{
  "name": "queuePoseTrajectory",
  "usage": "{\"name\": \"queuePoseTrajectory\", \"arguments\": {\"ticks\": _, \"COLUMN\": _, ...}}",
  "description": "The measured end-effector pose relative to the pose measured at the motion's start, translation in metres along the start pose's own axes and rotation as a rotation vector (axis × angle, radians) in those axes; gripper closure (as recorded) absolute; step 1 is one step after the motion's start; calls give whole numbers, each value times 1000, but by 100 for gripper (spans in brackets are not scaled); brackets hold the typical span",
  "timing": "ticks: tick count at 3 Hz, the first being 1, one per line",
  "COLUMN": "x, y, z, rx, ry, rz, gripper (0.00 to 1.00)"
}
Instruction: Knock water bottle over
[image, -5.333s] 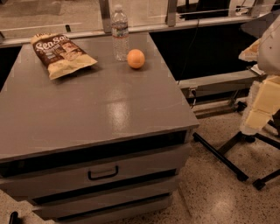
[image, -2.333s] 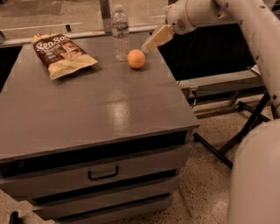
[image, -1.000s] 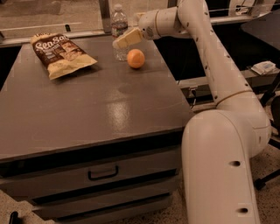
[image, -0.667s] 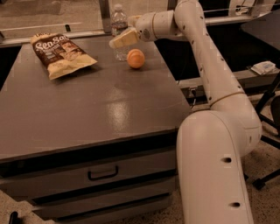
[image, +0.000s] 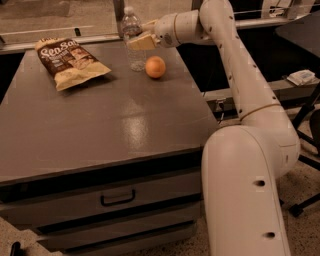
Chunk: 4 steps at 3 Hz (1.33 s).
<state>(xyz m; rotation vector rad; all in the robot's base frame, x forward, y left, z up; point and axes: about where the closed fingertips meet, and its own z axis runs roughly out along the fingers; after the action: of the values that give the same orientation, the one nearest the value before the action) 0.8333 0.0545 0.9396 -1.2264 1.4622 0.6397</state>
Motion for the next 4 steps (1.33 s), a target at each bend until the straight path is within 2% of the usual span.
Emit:
{"name": "queuePoseTrajectory", "arguments": {"ticks": 1, "x": -26, "y": 41, "z": -18, "rx": -105, "ry": 26, "rz": -144, "gripper": 85}}
{"name": "queuePoseTrajectory", "arguments": {"ticks": 2, "x": -48, "y": 109, "z": -31, "rx": -279, "ry": 66, "rz": -296, "gripper": 100}}
{"name": "queuePoseTrajectory", "arguments": {"ticks": 3, "x": -60, "y": 170, "z": -45, "rx": -399, "ry": 135, "rz": -492, "gripper": 100}}
{"name": "queuePoseTrajectory", "arguments": {"ticks": 4, "x": -55, "y": 222, "z": -51, "rx": -437, "ry": 263, "rz": -775, "gripper": 80}}
